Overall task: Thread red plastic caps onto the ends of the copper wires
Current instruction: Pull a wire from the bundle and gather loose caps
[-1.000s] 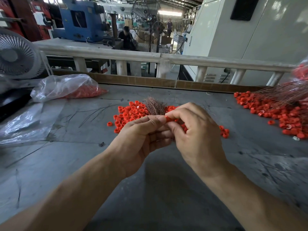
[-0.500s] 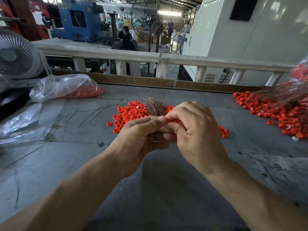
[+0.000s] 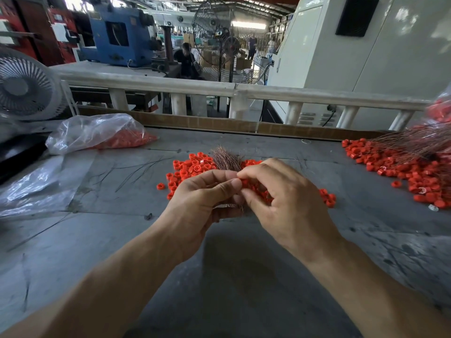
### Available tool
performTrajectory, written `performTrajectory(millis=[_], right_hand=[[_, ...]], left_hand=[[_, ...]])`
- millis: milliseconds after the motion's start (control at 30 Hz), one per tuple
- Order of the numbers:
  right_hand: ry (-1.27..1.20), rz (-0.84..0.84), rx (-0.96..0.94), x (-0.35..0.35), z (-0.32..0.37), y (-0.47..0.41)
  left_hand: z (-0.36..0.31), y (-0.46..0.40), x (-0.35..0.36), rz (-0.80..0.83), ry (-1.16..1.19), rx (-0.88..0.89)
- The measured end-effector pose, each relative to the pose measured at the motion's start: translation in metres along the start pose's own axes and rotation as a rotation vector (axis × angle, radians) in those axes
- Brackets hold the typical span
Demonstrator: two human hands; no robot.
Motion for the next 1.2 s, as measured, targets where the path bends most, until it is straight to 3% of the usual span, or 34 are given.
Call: performTrajectory(millis=[400, 600, 800, 1200], right_hand=[[-0.098, -0.163, -0.044, -0.010, 0.009, 0.003], [-0.129, -0.178, -0.052, -0.010, 0.012, 0.003], [-0.162, -0.113, 0.020, -0.005, 0.002, 0.003], [-0.318, 0.024, 0.077, 0.008, -0.003, 0.003]], left_hand=[[-0.001, -0.001, 0.002, 0.029, 0.016, 0.012], [-0.011, -0.004, -0.005, -0.008, -0.065, 0.120], [-0.019, -0.005, -0.008, -0.031, -0.219, 0.211], [-0.025, -0.004, -0.012, -0.099, -0.265, 0.219]])
Point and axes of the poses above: each hand's wrist, its own y-axis away from the middle knuckle, its own x-axis out of the palm, z = x × y, the point moved 7 cm from there along -y, towards the middle knuckle, and after that the axes turned 14 degrees about y, right-handed, at the moved point
